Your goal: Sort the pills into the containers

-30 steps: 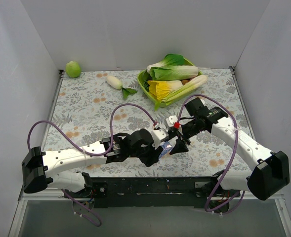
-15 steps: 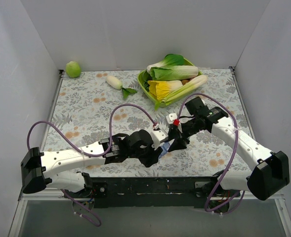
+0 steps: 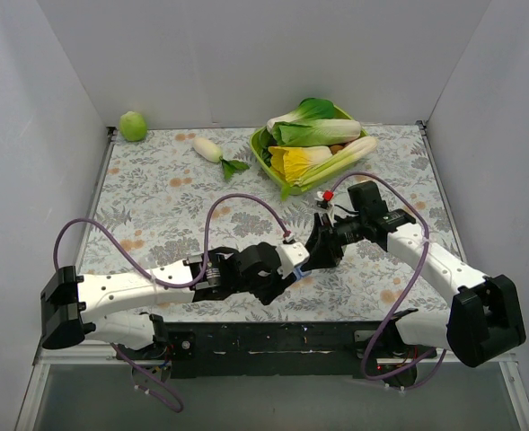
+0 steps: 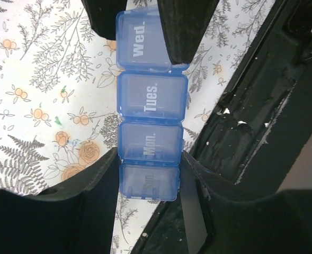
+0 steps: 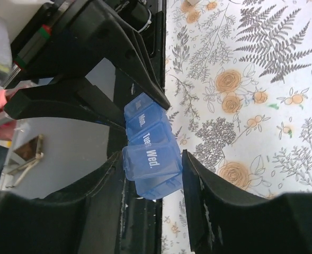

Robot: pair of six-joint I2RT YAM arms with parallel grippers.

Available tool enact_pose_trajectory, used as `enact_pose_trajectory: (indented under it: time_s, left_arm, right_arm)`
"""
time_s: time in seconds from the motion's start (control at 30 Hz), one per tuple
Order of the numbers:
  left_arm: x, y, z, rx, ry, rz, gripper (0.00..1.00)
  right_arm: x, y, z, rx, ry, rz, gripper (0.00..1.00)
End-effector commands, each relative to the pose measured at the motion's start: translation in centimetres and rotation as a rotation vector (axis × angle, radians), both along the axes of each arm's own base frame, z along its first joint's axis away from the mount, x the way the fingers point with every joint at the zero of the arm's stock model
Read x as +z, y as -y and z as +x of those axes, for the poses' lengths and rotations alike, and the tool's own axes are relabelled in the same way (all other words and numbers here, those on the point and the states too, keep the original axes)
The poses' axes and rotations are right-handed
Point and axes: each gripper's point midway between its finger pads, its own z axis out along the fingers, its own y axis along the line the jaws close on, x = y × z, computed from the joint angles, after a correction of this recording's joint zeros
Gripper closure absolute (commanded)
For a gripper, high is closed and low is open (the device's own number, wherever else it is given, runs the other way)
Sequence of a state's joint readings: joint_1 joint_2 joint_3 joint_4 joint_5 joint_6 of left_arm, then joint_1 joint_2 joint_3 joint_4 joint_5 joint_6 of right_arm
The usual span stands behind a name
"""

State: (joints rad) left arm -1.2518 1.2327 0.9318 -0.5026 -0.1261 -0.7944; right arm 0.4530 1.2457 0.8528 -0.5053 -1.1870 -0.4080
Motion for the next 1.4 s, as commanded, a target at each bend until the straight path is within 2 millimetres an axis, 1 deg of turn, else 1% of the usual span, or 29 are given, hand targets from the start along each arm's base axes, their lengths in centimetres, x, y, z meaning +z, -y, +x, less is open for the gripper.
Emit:
enact_pose_trajectory:
  time_s: [0.0, 0.03, 0.07, 0.1, 0.17, 0.27, 0.47, 0.53, 0.63, 0.67, 0.7, 0.77, 0.83, 0.87, 0.9, 0.93, 0.97, 1.0, 1.03, 1.1, 1.13, 1.17, 1.2, 1.23, 1.27, 1.3, 1.33, 1.37]
  left_arm:
    - [1.3, 0.5, 1.3, 0.005, 0.102, -0.013, 0.98]
    - [1.3, 0.6, 1.1, -0.010, 0.096, -0.015, 0.98]
    - [1.4, 0.7, 0.9, -0.019, 0.092, -0.019, 0.98]
    - [1.4, 0.7, 0.7, -0.025, 0.086, -0.024, 0.98]
    - [1.6, 1.1, 0.3, -0.044, 0.072, -0.042, 0.98]
    - [1.8, 1.4, -0.1, -0.055, 0.052, -0.067, 0.98]
    - [2.5, 2.0, -0.4, -0.058, 0.041, -0.119, 0.98]
    - [2.9, 2.1, -0.1, -0.048, 0.050, -0.130, 0.98]
    - [3.1, 2.1, 0.0, -0.040, 0.058, -0.137, 0.98]
    - [3.1, 2.2, 0.1, -0.040, 0.060, -0.137, 0.98]
    - [3.1, 2.2, 0.0, -0.040, 0.059, -0.137, 0.98]
    - [2.8, 2.2, 0.1, -0.038, 0.055, -0.130, 0.98]
    - [2.5, 2.0, 0.2, -0.029, 0.056, -0.121, 0.98]
    - [2.2, 1.9, 0.2, -0.019, 0.052, -0.116, 0.98]
    - [1.5, 1.5, 0.3, -0.009, 0.052, -0.099, 0.98]
    - [1.0, 1.2, 0.6, 0.009, 0.061, -0.087, 0.98]
    - [0.7, 0.9, 0.9, 0.023, 0.067, -0.077, 0.98]
    - [-0.2, 0.3, 1.0, 0.039, 0.065, -0.058, 0.98]
    - [-0.5, -0.1, 1.6, 0.066, 0.066, -0.053, 0.98]
    - [-1.2, -0.7, 2.5, 0.105, 0.058, -0.045, 0.97]
    - [-1.8, -1.5, 3.7, 0.145, 0.052, -0.045, 0.97]
    - [-2.2, -1.9, 4.3, 0.167, 0.043, -0.044, 0.97]
    - [-2.6, -2.3, 4.9, 0.183, 0.029, -0.047, 0.97]
    - [-3.3, -3.1, 6.4, 0.233, 0.017, -0.047, 0.97]
    - [-3.6, -3.2, 6.9, 0.242, 0.004, -0.050, 0.97]
    - [-3.9, -3.6, 7.8, 0.266, 0.001, -0.044, 0.96]
    - [-4.6, -3.4, 8.2, 0.262, 0.001, -0.026, 0.96]
    - [-5.0, -3.4, 8.5, 0.260, 0.003, -0.013, 0.96]
  right_arm:
    - [1.6, 0.1, 1.8, -0.121, -0.157, 0.053, 0.52]
    - [1.7, 0.2, 2.2, -0.144, -0.169, 0.047, 0.47]
    - [1.4, 0.3, 3.1, -0.185, -0.146, 0.025, 0.42]
    - [1.5, 0.3, 3.6, -0.201, -0.102, 0.015, 0.33]
    - [1.3, 0.3, 4.6, -0.242, -0.068, -0.009, 0.32]
    - [1.2, 0.3, 5.5, -0.270, -0.043, -0.019, 0.33]
    - [0.6, 0.3, 6.0, -0.301, -0.027, -0.042, 0.39]
    - [0.0, 0.4, 5.9, -0.310, -0.018, -0.068, 0.43]
    - [-1.0, 0.6, 6.3, -0.344, 0.010, -0.113, 0.47]
    - [-1.6, 0.9, 6.6, -0.370, 0.017, -0.142, 0.49]
    - [-1.8, 1.1, 6.9, -0.387, 0.023, -0.155, 0.51]
    - [-1.9, 1.2, 7.3, -0.400, 0.042, -0.170, 0.51]
    - [-0.9, 1.0, 7.2, -0.372, 0.057, -0.141, 0.42]
    - [0.8, 0.5, 7.0, -0.340, 0.080, -0.099, 0.37]
    - [1.7, 0.5, 6.6, -0.302, 0.114, -0.080, 0.23]
    - [2.8, 0.6, 6.8, -0.289, 0.142, -0.062, 0.16]
    - [4.0, 0.7, 6.9, -0.270, 0.179, -0.039, 0.13]
    - [5.8, 1.0, 7.1, -0.261, 0.247, -0.021, 0.10]
    - [6.6, 1.8, 7.8, -0.282, 0.282, -0.017, 0.09]
    - [7.9, 2.8, 8.1, -0.303, 0.349, -0.004, 0.09]
    - [7.8, 3.9, 8.7, -0.327, 0.396, -0.015, 0.08]
    - [7.5, 4.5, 8.8, -0.346, 0.415, -0.025, 0.08]
    - [6.7, 5.2, 8.3, -0.360, 0.427, -0.031, 0.08]
    - [6.1, 6.1, 8.8, -0.396, 0.454, -0.036, 0.08]
    - [5.7, 6.5, 8.6, -0.407, 0.462, -0.034, 0.08]
    - [5.7, 6.9, 8.1, -0.418, 0.490, -0.025, 0.07]
    - [3.9, 7.4, 7.8, -0.431, 0.470, -0.033, 0.07]
    - [3.5, 7.6, 7.5, -0.437, 0.479, -0.030, 0.07]
